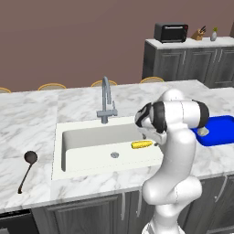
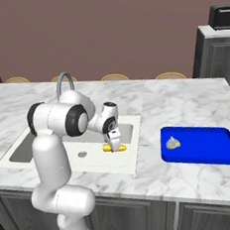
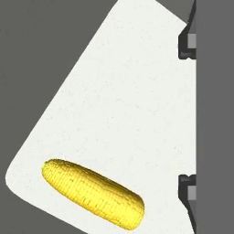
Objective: Pick up all produce items and place them in the sink. Turn on the sink faucet to wash them. Then turn the sink off and put them in the tray.
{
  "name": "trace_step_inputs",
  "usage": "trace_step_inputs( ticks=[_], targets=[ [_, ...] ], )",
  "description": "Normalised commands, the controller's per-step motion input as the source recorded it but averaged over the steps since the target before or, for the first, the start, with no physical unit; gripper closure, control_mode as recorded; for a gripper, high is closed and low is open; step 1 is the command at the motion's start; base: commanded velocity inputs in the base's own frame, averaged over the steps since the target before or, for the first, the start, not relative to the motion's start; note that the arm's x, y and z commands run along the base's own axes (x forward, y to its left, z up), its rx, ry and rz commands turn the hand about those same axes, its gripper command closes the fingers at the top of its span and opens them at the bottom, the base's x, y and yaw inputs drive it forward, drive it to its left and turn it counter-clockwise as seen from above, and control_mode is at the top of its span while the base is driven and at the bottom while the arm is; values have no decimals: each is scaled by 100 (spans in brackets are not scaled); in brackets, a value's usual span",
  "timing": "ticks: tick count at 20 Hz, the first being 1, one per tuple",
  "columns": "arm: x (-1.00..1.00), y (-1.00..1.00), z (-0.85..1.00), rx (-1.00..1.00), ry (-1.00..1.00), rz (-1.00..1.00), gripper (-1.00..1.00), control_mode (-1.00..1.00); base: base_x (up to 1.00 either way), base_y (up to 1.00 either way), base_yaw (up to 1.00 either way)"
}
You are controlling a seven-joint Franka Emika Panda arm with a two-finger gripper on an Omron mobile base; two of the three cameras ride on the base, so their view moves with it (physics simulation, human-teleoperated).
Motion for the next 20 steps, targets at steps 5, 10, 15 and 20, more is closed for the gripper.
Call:
trace_step_inputs(
  ticks=[5, 10, 15, 20],
  targets=[
    [12, 0, -35, 3, -3, -9, -100, -100, 0, 0, 0],
    [24, 0, -32, 4, -2, -7, -100, -100, 0, 0, 0],
    [32, 0, -29, 4, -2, -6, -100, -100, 0, 0, 0],
    [23, 0, -17, 6, -7, -5, -100, -100, 0, 0, 0]
  ],
)
